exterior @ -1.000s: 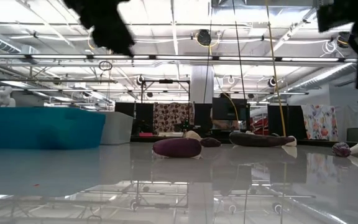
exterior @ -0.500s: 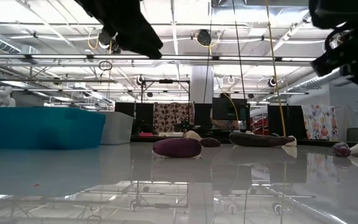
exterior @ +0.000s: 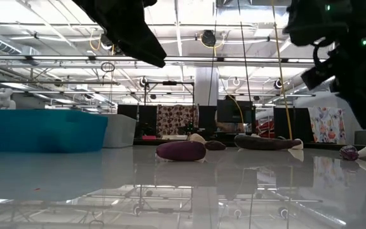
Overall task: Sort produce into baskets
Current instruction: Put the white garlic into the blue bin
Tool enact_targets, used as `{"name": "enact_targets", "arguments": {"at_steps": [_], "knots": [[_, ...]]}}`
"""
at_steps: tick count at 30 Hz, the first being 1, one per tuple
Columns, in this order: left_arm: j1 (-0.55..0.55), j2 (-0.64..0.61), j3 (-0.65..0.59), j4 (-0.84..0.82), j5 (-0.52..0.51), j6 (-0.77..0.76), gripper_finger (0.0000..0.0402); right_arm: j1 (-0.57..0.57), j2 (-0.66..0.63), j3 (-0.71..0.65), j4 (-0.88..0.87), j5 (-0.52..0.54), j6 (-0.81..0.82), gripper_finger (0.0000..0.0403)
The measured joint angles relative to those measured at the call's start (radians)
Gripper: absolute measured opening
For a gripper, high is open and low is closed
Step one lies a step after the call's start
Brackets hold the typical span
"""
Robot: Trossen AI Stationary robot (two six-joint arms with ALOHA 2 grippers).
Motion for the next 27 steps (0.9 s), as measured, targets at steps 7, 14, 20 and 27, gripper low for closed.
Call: {"name": "enact_targets", "arguments": {"at_steps": [7, 14, 20, 27], "knots": [[0.007, -0.03, -0.04, 0.024, -0.243, 0.095, 0.0288, -0.022, 0.0, -0.107, 0.068, -0.075, -0.027, 0.0353], [0.035, -0.201, -0.143, 0.073, -0.407, 0.095, 0.0288, -0.02, 0.0, -0.131, 0.085, -0.075, -0.032, 0.0349], [0.039, -0.381, -0.271, 0.221, -0.641, -0.027, 0.0288, -0.02, 0.0, -0.131, 0.111, -0.073, -0.06, 0.0298], [0.037, -0.426, -0.323, 0.191, -0.706, -0.246, 0.0288, -0.02, 0.0, -0.106, 0.063, -0.081, -0.084, 0.0212]]}}
